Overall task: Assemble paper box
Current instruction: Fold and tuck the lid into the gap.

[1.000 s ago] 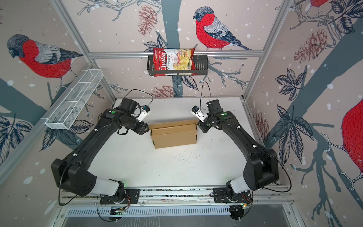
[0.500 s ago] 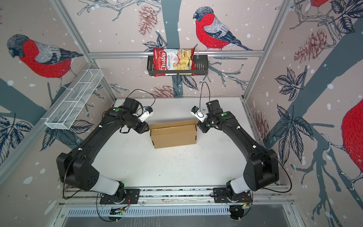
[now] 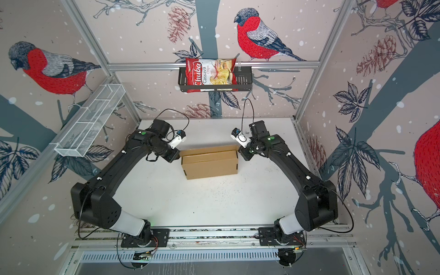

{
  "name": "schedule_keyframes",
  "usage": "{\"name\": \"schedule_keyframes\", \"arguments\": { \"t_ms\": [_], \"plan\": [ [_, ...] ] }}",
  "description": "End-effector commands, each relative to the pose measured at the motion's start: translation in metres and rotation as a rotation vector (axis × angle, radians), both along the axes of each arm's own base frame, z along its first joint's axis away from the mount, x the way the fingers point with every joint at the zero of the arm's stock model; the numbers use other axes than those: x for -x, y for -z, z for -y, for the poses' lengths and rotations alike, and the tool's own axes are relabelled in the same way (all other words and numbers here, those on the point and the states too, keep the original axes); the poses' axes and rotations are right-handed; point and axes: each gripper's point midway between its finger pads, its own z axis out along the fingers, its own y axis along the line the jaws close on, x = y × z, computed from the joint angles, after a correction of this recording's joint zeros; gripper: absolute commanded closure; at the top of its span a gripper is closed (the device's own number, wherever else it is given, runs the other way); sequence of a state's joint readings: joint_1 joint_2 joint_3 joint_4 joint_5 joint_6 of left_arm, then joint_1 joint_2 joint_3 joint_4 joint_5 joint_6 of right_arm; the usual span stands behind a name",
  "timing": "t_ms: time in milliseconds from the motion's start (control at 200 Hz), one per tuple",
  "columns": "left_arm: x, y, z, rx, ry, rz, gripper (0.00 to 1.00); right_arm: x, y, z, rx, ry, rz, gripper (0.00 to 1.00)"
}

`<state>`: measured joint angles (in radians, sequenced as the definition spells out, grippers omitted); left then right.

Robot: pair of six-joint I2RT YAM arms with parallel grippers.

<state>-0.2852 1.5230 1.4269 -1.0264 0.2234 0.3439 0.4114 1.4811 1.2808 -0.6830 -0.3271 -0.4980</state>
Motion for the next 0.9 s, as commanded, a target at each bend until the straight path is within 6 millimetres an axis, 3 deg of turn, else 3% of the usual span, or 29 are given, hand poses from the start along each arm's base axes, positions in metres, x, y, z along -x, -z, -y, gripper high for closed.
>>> {"name": "schedule_keyframes", "arguments": {
  "t_ms": [0,370,650,895],
  "plan": [
    [0.002,0.0,0.001,0.005,-0.006,-0.018,0.94,-0.003,-0.004,-0.002,-0.014,0.017,0.0,0.95],
    [-0.001,0.002,0.006,0.043,-0.149,-0.14,1.0,-0.005,-0.004,-0.011,-0.048,0.154,-0.081,0.95],
    [-0.013,-0.017,0.013,0.111,-0.325,-0.087,0.97,-0.006,-0.003,-0.026,-0.057,0.342,-0.113,0.95],
    [-0.011,-0.009,0.022,0.12,-0.393,-0.106,0.99,-0.011,-0.009,-0.025,-0.06,0.506,-0.107,0.95]
  ]
}}
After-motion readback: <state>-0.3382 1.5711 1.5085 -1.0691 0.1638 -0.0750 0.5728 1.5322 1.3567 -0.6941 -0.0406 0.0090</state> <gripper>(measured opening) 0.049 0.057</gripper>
